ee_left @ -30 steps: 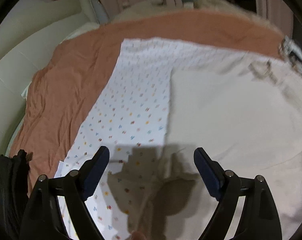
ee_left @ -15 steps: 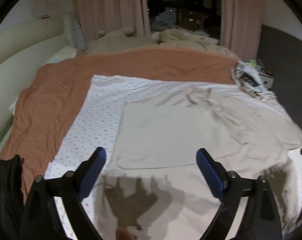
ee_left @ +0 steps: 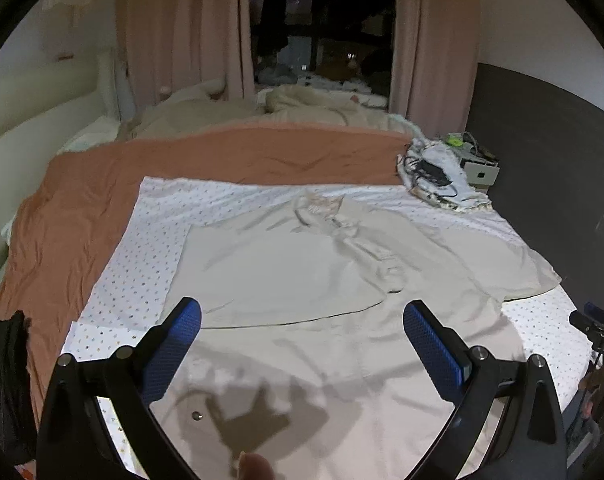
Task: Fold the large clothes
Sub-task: 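Release the cuff and raise both grippers away from the jacket, then grasp the other sleeve with the right gripper and lift it, then fold the held sleeve over the jacket body with the right gripper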
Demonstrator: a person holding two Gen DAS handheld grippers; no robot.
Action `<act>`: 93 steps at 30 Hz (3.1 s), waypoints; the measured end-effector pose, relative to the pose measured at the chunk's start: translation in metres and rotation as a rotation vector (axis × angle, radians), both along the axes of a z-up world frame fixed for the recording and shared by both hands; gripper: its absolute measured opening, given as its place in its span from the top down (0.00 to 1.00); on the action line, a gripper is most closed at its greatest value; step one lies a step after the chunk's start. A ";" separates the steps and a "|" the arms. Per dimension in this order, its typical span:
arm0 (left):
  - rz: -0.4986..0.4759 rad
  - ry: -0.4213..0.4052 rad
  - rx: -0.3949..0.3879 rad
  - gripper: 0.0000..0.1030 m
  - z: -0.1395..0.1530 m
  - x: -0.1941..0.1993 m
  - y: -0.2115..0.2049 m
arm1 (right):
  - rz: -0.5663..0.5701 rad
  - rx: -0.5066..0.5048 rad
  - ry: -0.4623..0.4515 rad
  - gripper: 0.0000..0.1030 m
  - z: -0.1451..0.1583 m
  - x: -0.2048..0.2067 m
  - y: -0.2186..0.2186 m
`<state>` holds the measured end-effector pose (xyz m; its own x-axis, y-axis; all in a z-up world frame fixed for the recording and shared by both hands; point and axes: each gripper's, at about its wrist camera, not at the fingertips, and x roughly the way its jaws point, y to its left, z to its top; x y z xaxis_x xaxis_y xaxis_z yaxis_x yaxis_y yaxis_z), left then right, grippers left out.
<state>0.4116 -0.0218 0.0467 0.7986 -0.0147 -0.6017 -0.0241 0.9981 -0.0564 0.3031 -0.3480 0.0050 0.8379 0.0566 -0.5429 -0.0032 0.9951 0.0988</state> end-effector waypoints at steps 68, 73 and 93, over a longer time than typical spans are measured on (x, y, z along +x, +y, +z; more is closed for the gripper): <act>-0.144 0.176 -0.018 0.09 -0.175 0.163 -0.076 | -0.461 0.468 0.097 0.97 -0.142 0.236 -0.291; -0.087 0.186 -0.052 0.09 -0.174 0.158 -0.045 | -0.414 0.342 0.012 1.00 -0.106 0.227 -0.263; 0.030 0.102 -0.259 0.09 -0.146 0.125 0.048 | -0.060 0.204 -0.201 1.00 0.046 0.147 -0.065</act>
